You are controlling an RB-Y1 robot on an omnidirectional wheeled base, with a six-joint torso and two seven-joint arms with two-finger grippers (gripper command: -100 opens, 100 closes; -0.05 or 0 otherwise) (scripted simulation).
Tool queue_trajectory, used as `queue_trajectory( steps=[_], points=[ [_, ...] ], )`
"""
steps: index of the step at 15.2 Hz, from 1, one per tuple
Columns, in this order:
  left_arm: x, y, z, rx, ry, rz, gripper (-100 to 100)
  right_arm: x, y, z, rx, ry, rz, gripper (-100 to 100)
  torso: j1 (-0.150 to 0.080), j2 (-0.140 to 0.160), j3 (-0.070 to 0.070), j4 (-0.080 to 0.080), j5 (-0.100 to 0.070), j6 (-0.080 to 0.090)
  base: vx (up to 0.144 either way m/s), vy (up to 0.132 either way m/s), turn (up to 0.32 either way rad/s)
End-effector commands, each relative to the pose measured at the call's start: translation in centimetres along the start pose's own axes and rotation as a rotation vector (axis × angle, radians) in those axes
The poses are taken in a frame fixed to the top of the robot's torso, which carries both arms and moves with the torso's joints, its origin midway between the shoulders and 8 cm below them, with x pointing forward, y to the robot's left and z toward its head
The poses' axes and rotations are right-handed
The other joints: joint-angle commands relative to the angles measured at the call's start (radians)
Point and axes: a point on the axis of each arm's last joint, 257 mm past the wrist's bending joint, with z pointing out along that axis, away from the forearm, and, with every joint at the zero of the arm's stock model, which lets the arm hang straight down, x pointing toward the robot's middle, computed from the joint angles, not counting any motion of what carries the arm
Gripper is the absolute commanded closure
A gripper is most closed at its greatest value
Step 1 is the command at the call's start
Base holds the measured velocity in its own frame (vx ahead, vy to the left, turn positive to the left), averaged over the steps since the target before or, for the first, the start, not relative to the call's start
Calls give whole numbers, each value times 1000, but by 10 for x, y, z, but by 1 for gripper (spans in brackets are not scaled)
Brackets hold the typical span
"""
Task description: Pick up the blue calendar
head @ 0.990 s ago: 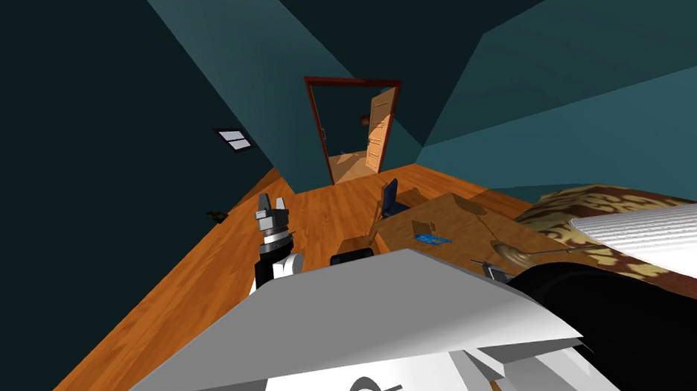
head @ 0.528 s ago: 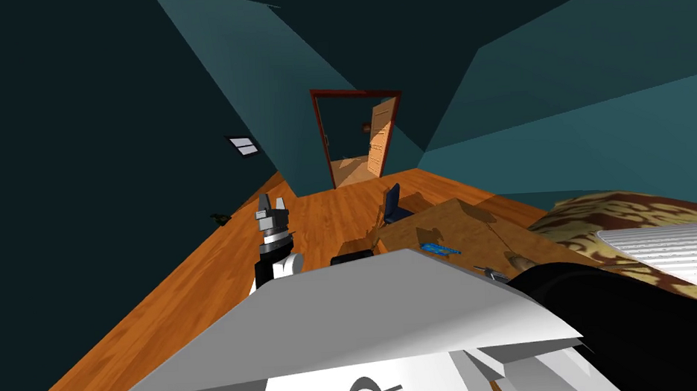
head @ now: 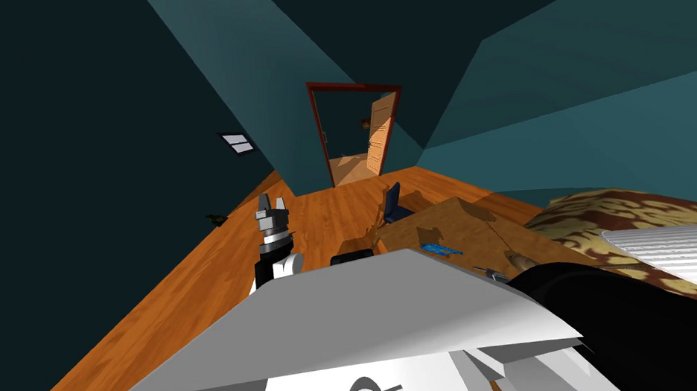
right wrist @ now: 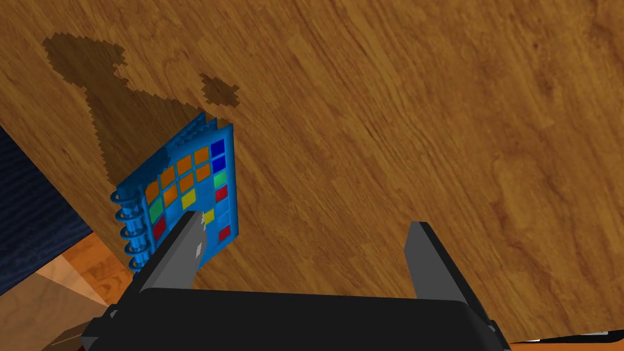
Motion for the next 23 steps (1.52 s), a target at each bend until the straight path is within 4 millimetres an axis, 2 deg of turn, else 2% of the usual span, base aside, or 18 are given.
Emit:
queue_trajectory(
  steps=[1,3,6,7,11,23],
  points=[
    [0,0,0,0,0,0,0,0,0,0,0,0,0,-100,0,0,0,0,0,0,0,0,0],
    [0,0,0,0,0,0,0,-7,1,1,-7,-16,-7,-100,0,0,0,0,0,0,-36,-1,15],
    [0,0,0,0,0,0,0,-13,-5,2,6,-31,-7,-100,0,10,6,2,0,0,-174,-3,36],
    [0,0,0,0,0,0,0,-7,-13,1,33,-18,21,-100,0,12,7,3,0,0,-28,6,66],
    [0,0,0,0,0,0,0,0,-13,1,35,-3,34,-100,-2,-10,-6,-2,0,0,157,-15,20],
    [0,0,0,0,0,0,0,11,-5,2,27,23,58,-100,0,-8,-4,-2,0,0,92,13,10]
  ],
)
